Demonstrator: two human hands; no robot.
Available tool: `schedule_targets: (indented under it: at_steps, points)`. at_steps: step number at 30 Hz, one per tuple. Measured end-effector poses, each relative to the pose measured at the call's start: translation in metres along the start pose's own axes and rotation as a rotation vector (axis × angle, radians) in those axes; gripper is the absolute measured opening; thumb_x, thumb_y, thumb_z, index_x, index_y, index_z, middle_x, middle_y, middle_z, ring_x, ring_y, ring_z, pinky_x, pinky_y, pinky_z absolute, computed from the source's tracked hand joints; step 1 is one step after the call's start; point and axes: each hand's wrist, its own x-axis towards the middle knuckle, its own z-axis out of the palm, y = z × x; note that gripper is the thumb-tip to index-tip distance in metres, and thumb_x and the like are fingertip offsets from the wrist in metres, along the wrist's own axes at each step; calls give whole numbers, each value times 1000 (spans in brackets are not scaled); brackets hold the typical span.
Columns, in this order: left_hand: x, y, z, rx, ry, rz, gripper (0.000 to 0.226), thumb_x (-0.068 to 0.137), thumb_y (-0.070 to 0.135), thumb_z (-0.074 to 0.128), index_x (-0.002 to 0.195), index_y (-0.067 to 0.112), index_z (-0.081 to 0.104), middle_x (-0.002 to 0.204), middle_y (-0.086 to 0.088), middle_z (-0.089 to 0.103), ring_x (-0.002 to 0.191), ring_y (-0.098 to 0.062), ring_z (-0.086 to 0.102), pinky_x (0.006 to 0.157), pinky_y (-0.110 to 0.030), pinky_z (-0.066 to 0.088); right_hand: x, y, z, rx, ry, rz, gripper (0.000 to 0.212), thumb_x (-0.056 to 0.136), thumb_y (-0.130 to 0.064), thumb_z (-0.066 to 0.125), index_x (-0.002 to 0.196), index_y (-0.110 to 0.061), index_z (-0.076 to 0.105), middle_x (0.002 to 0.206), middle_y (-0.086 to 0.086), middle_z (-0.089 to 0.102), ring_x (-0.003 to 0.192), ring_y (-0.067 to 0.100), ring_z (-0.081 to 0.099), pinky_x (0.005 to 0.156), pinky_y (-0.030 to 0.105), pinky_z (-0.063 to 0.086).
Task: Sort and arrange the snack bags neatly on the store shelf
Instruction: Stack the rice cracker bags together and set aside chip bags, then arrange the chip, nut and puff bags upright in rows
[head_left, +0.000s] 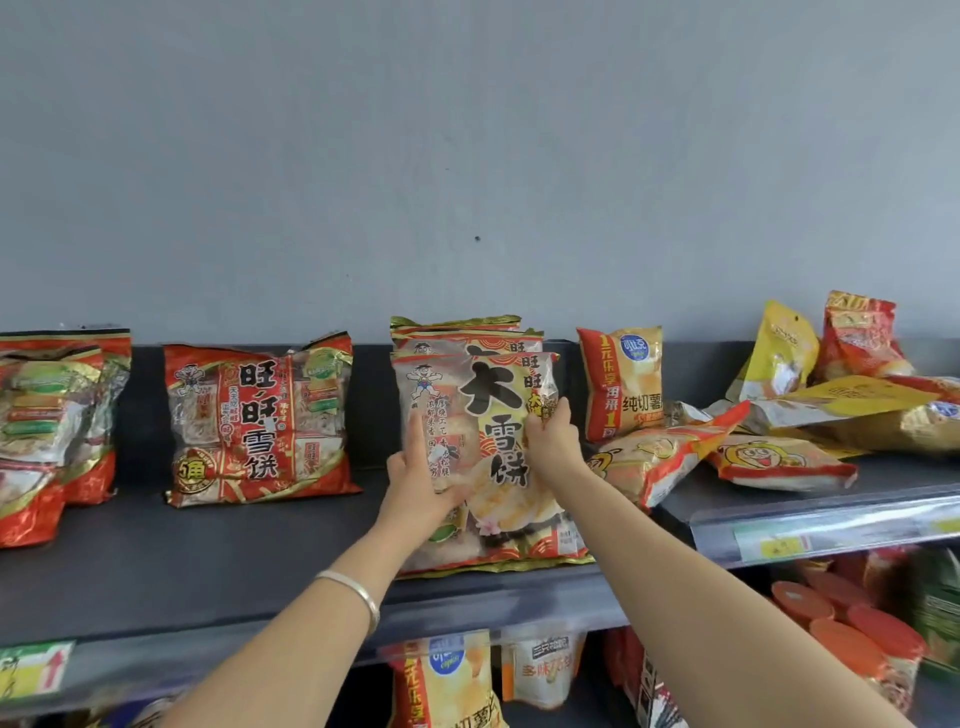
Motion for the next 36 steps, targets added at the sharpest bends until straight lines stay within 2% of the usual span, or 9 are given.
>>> schedule_targets:
  at_steps: [3,5,9,13,18,22,27,33,36]
  points:
    - [0,0,1,150,63,-20,109,77,45,71,144,42,-16,145,-14,19,129,-33,35,104,-46,35,1,-1,-6,-42,-36,2,70,99,-37,40,153,-24,-2,150,14,32,124,37,47,101,53,44]
    - [-2,5,2,334,182,-15,101,77,52,67,147,38,-5,148,-11,15,131,-34,32,102,-50,36,-3,-2,-12,-95,-40,-28,72,98,-36,44,153,-23,-1,151,14,27,127,38,44,103,52,42]
    - [-5,35,11,396,406,138,64,83,34,67,139,26,37,151,-11,21,137,-32,23,104,-48,31,-13,-3,-36,-254,-60,-225,72,98,-32,50,153,-20,5,152,15,24,130,35,42,104,45,42]
    - [-3,66,35,453,431,321,47,82,25,68,126,22,53,142,-10,36,133,-29,30,104,-44,33,-19,1,-72,-337,-43,-425,63,98,-29,51,151,-20,20,151,10,28,130,27,43,102,38,42]
    - [-4,103,86,406,217,497,35,87,20,62,122,22,57,139,-5,40,132,-23,32,108,-33,27,-15,24,-120,-404,120,-454,46,98,-25,49,143,-22,38,145,6,40,124,24,48,95,36,49]
    - [0,122,124,297,-57,516,30,91,23,56,121,21,58,129,2,48,123,-15,41,99,-21,28,-5,45,-154,-443,206,-387,44,98,-27,47,141,-21,42,142,8,43,124,28,48,95,41,49]
    - [25,140,159,244,-206,408,32,91,29,56,123,25,56,129,2,48,118,-17,48,100,-38,41,15,59,-182,-544,216,-270,46,94,-28,48,139,-20,42,141,9,39,119,32,49,91,41,49]
    - [63,149,185,236,-327,338,39,89,40,55,126,27,52,131,3,46,116,-19,50,98,-44,45,44,65,-206,-660,221,-140,47,94,-26,47,140,-15,40,144,13,36,124,37,44,95,41,43]
    - [82,152,199,376,-463,281,63,76,51,58,134,30,41,138,-1,40,121,-25,46,99,-48,42,59,69,-221,-704,236,-53,49,93,-28,44,141,-19,39,144,11,40,123,34,47,93,43,47]
